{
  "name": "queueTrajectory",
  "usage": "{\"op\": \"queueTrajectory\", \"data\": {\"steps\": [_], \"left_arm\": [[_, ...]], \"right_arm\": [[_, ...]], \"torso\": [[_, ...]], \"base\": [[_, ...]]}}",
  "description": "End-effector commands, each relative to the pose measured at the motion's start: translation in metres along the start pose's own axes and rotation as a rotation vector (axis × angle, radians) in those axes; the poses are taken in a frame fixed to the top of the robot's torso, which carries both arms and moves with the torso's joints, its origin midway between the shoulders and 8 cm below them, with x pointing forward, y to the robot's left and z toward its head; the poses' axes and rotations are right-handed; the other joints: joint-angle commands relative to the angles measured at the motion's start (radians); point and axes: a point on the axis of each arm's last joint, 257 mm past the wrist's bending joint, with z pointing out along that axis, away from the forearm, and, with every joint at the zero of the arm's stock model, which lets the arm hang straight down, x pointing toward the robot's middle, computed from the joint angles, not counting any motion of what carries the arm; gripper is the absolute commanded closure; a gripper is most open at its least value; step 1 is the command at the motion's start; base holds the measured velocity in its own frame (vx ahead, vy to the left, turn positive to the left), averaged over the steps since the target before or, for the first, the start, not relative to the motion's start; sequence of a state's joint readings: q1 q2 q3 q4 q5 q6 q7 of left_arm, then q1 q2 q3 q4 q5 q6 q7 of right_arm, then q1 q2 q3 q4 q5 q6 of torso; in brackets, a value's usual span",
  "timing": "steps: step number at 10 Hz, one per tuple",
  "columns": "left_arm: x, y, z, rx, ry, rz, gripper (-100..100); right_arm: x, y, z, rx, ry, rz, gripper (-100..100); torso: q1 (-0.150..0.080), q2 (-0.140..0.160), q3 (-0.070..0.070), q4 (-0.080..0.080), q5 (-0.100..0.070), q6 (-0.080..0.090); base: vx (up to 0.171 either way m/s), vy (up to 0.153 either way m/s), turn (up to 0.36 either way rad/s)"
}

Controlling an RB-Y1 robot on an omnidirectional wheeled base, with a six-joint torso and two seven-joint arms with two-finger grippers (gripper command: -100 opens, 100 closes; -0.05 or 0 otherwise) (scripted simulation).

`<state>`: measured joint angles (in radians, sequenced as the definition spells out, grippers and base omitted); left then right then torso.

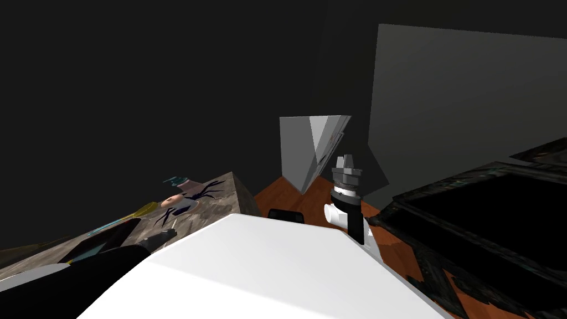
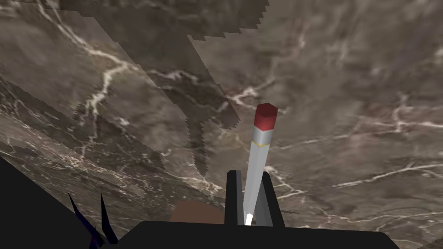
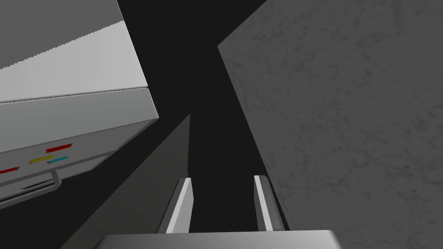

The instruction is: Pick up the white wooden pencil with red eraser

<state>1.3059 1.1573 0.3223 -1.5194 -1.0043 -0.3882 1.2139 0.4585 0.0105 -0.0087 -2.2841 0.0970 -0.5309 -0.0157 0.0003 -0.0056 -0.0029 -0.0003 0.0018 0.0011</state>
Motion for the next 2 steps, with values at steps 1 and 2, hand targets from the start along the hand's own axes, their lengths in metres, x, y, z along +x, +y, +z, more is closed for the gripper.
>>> {"op": "queueTrajectory", "data": {"steps": [1,2], "left_arm": [[0.0000,0.0000,0.0000,0.000,0.000,0.000,100],[0.0000,-0.0001,-0.0005,0.001,0.002,0.002,0]], "right_arm": [[0.0000,0.0000,0.0000,0.000,0.000,0.000,0],[0.0000,0.0000,0.0000,0.000,0.000,0.000,0]], "torso": [[0.000,0.000,0.000,0.000,0.000,0.000],[0.001,0.002,0.001,0.000,0.001,0.001]], "base": [[0.022,-0.008,0.026],[0.000,0.000,0.000]]}}
